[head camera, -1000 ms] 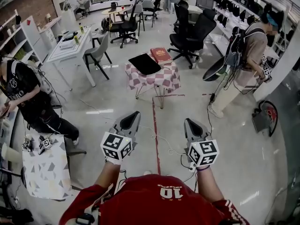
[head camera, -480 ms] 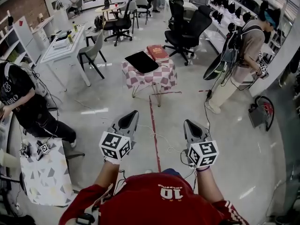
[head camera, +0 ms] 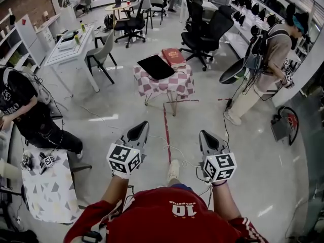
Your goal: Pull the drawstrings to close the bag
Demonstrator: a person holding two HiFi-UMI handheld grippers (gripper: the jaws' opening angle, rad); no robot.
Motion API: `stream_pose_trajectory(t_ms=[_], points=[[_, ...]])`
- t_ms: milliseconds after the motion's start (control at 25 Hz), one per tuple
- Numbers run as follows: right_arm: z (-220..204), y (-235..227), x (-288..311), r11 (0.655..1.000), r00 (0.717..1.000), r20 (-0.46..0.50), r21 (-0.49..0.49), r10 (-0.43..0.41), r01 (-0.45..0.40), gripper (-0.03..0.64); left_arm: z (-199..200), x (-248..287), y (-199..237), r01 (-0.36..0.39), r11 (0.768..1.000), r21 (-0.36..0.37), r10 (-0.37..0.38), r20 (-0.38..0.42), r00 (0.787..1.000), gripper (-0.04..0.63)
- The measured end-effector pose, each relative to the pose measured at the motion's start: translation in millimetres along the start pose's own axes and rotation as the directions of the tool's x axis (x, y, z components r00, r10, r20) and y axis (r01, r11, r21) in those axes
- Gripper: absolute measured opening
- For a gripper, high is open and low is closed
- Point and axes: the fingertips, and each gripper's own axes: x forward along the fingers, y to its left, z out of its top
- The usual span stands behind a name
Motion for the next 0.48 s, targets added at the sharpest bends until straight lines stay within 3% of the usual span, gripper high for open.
stream_pose_trajectory(t_ms=[480], points=[[25.1, -59.5, 92.3, 0.998, 0.997, 0.024, 0.015, 0.067, -0.067, 0.017, 5.1, 82.6, 34.4, -0.045, 0.998, 0.036, 0.046, -0.029, 0.998, 0.008]])
